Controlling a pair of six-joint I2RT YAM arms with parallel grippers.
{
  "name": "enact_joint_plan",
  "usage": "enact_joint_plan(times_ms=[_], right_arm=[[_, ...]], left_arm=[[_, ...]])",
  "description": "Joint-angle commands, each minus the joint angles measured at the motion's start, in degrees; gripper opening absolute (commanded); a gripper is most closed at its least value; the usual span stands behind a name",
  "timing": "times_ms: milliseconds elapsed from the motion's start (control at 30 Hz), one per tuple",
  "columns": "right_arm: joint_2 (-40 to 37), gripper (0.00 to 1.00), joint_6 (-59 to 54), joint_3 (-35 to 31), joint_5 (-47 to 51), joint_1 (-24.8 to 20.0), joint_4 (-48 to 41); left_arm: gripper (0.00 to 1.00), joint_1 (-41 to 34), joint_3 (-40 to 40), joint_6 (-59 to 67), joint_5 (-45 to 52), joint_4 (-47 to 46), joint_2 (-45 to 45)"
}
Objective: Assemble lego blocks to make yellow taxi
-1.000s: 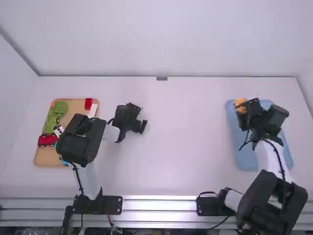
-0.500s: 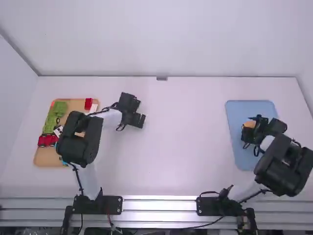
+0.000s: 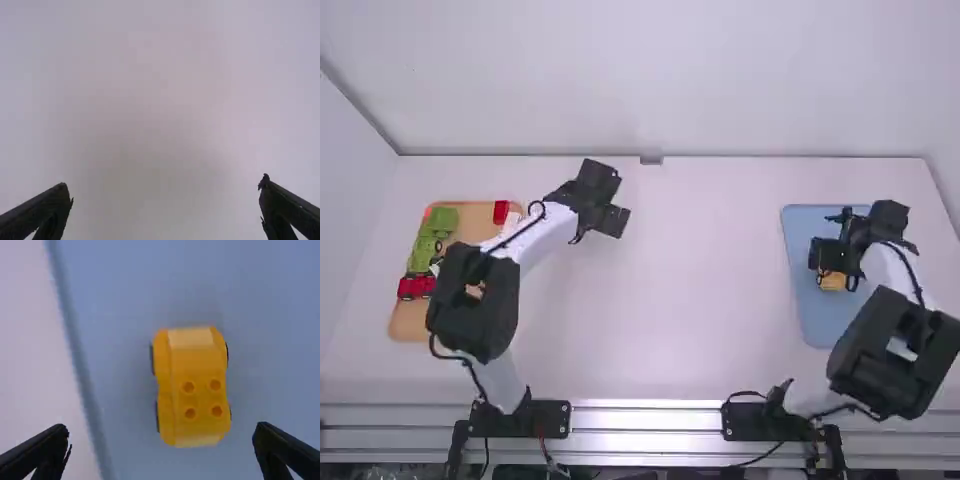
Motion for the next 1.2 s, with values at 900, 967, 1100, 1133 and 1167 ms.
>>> enact_joint_plan(times_ms=[900,967,1100,1133,1167], right_arm=[[-37.88,0.86,-6.60,-19.04,3.81,33.28,17.16],[-39.39,0.83,-5.09,-20.55,3.81,31.77,18.67],[-43.66,0.76,-0.82,-24.82,3.81,27.50,22.94],[-44.91,0.74,0.44,-26.07,3.81,26.25,24.19],[-46.54,0.71,2.06,-27.70,3.81,25.28,25.82]], left_arm=[[0.87,4.97,-29.23,-2.96,4.40,10.26,-47.59],[0.84,6.44,-30.71,-2.96,5.88,11.73,-49.06],[0.77,10.59,-34.85,-2.96,7.55,15.88,-53.21],[0.75,11.80,-36.06,-2.96,7.55,17.09,-54.42],[0.72,13.38,-37.64,-2.96,7.55,17.74,-56.00]])
